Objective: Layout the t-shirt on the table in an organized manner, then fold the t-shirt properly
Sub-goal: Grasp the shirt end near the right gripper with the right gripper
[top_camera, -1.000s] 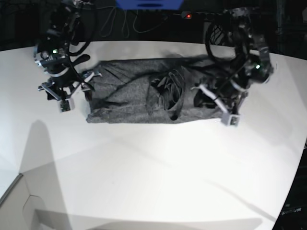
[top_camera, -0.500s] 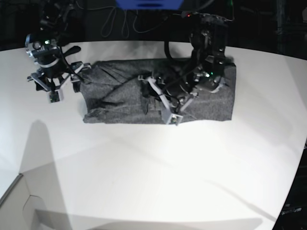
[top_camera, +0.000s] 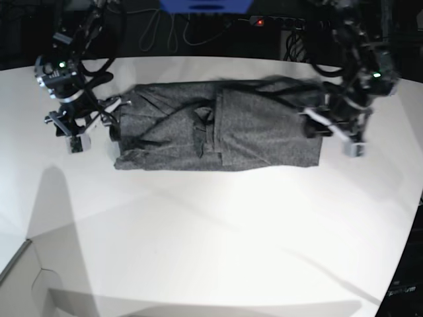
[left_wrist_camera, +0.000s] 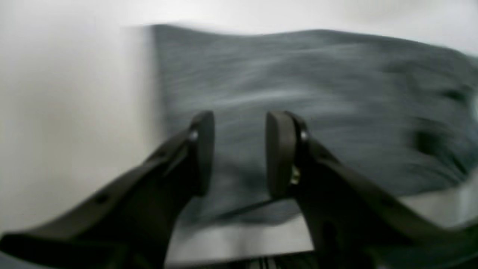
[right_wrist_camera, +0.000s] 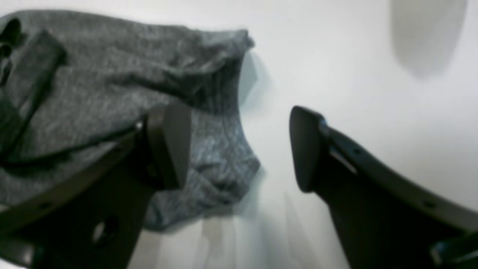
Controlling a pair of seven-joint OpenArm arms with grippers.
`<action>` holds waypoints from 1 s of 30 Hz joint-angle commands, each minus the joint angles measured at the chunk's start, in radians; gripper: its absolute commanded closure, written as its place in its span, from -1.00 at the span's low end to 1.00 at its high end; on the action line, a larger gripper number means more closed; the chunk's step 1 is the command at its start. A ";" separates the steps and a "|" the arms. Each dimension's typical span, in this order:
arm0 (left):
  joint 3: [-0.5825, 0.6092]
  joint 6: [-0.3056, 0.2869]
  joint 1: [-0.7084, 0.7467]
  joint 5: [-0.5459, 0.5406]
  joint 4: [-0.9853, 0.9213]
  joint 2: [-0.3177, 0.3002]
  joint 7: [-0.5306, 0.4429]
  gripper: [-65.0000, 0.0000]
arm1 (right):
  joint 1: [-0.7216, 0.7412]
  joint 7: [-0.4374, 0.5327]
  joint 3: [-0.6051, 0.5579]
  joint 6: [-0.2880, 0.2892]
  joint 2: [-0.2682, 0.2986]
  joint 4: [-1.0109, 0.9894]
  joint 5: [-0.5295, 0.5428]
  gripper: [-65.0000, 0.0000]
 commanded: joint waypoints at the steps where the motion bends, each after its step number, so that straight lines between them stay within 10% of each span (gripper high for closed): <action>1: -0.041 -0.006 0.005 -0.062 0.011 -0.019 -0.018 0.31 | 0.035 -0.011 -0.004 0.006 0.000 0.015 0.021 -0.30; 8: -0.240 -0.006 0.066 -0.274 -0.029 -0.117 -0.014 0.31 | 0.207 -0.224 -0.001 -0.045 -0.025 -0.060 0.019 -0.30; 30: -0.340 -0.006 0.061 -0.288 -0.052 -0.114 -0.016 0.31 | 0.278 -0.223 0.043 -0.105 -0.026 -0.372 0.021 -0.29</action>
